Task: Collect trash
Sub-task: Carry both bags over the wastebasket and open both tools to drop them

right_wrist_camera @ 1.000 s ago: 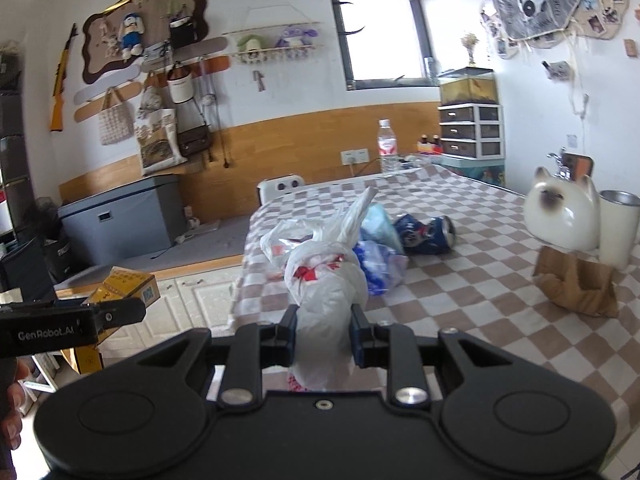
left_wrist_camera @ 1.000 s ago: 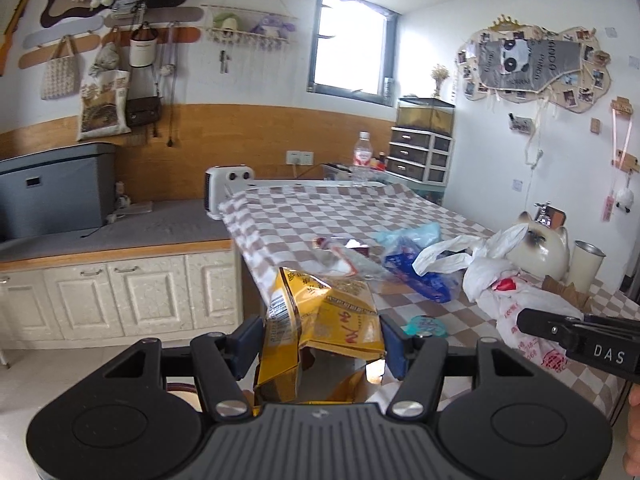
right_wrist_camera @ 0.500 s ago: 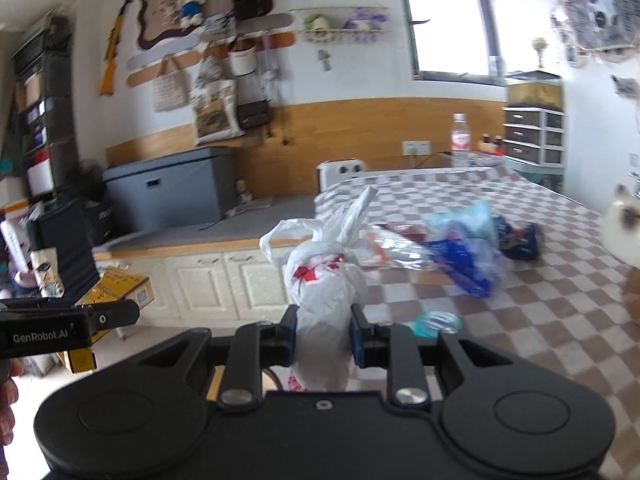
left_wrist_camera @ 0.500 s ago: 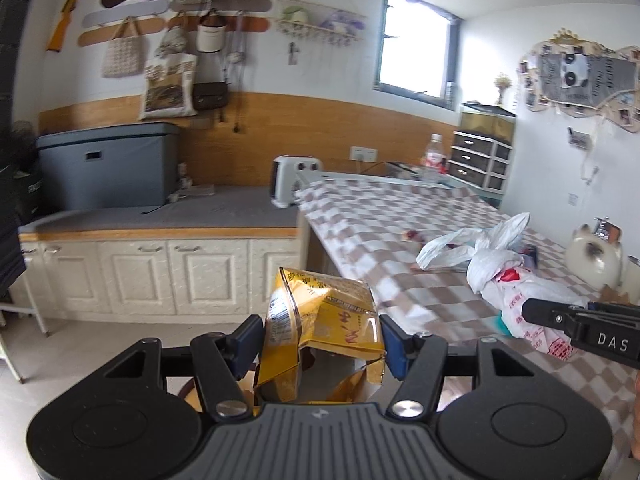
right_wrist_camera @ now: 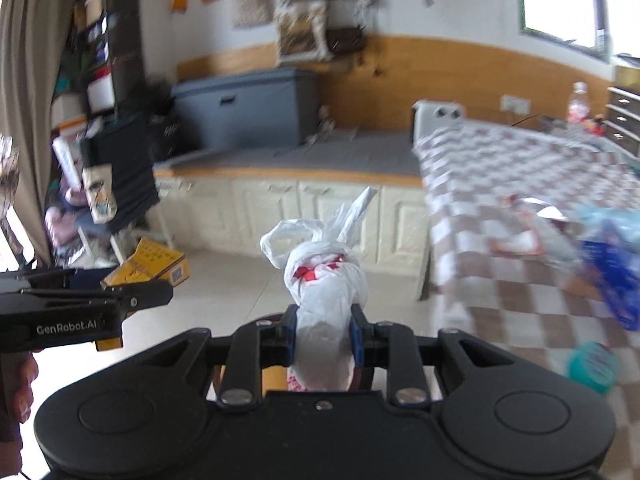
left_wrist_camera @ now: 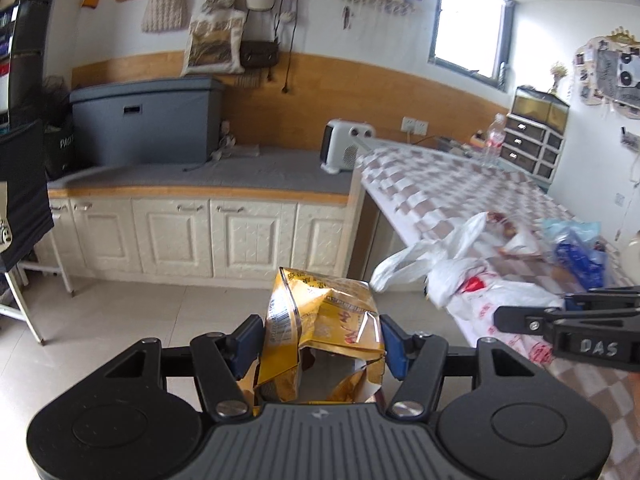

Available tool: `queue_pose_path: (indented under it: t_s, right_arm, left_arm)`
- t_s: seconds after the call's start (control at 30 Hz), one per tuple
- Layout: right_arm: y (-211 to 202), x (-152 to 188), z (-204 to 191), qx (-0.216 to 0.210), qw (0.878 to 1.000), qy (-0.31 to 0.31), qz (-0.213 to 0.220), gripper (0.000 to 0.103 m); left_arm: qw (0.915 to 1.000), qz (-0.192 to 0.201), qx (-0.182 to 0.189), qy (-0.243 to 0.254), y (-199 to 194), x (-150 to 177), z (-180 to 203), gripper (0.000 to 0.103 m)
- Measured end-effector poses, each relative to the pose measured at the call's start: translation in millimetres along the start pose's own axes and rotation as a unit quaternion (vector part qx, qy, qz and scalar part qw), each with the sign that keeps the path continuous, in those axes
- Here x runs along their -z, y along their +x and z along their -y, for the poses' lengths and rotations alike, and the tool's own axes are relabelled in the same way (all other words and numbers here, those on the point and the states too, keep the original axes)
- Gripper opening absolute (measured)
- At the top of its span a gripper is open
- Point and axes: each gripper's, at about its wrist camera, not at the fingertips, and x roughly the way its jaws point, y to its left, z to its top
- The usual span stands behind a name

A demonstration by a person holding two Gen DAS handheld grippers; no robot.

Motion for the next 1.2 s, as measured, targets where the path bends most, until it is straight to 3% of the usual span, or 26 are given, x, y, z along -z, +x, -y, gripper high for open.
queue_pose_path:
  t_s: [0.23, 0.53, 0.87, 1.2]
  right_arm:
    - [80, -11, -19, -0.025, 0.996, -0.025, -0.083, 0.026]
    - [171, -7, -24, -0.031, 0.985, -0.032, -0.168, 0.026]
    - [226, 15, -16, -0.037, 0.973, -0.041, -0.222, 0.027]
    - [252, 27, -11, -0.034, 0.962, -0.06, -0.265, 0.029]
  left_arm:
    - [0.9985, -0.05, -0.01, -0.021, 47, 4, -31, 0.062]
    - [0.9903, -0.126, -0.02, -0.055, 109, 19, -68, 0.062]
    - [0.9753, -0.202, -0.003, -0.088, 170, 32, -74, 0.062]
    - [0.9638, -0.254, -0.008, -0.081, 206, 46, -69, 0.063]
